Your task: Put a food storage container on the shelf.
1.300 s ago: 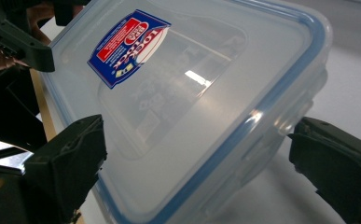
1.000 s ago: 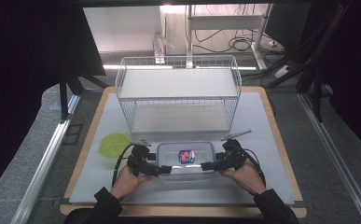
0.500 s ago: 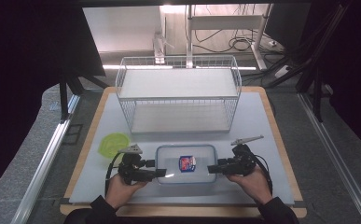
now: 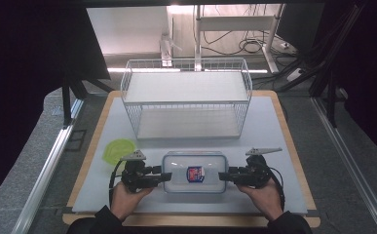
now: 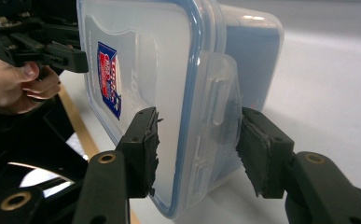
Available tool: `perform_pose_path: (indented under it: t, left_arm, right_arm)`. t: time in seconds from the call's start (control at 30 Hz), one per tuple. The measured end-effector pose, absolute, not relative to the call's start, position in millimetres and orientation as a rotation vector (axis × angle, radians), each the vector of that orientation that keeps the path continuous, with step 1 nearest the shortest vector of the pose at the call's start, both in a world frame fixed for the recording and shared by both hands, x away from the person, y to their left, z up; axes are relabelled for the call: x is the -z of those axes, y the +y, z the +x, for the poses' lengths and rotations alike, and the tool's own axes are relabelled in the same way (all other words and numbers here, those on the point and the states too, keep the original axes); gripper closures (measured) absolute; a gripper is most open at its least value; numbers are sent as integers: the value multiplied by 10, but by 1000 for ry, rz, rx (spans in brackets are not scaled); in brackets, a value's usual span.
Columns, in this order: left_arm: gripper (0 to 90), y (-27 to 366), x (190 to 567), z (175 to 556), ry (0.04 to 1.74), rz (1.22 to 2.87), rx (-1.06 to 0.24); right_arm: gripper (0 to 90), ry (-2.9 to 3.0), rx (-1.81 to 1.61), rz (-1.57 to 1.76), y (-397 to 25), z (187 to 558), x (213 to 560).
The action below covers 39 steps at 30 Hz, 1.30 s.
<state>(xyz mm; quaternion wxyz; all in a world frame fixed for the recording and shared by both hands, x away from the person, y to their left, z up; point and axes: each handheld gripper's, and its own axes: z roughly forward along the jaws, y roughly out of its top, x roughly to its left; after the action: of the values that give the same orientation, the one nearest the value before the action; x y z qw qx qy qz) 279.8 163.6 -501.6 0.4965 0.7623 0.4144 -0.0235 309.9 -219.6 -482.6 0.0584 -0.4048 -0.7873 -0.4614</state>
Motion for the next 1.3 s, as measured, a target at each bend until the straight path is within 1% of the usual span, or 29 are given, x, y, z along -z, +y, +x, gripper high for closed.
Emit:
perform_pose_path:
  t: [0.23, 0.4, 0.53, 0.7, 0.83, 1.3]
  left_arm:
    - [501, 1657, 4924, 2822, 999, 1831, 30]
    - [534, 1709, 4835, 2845, 968, 1812, 36]
    - [533, 1727, 4789, 2888, 968, 1800, 40]
    - [531, 1754, 4655, 2937, 965, 1800, 6]
    - [528, 1776, 4514, 2973, 956, 1801, -26]
    - [528, 1856, 4070, 3136, 938, 1763, -60]
  right_arm:
    - [497, -2414, 1432, -1212, -2168, 3093, 4766]
    - [494, -2373, 1479, -1200, -2189, 3135, 4697]
    - [495, -2389, 1506, -1190, -2175, 3173, 4618]
    - [495, -2395, 1526, -1176, -2145, 3244, 4527]
    - [496, -2400, 1546, -1153, -2114, 3318, 4399]
    - [496, -2438, 1624, -1113, -2032, 3498, 3914]
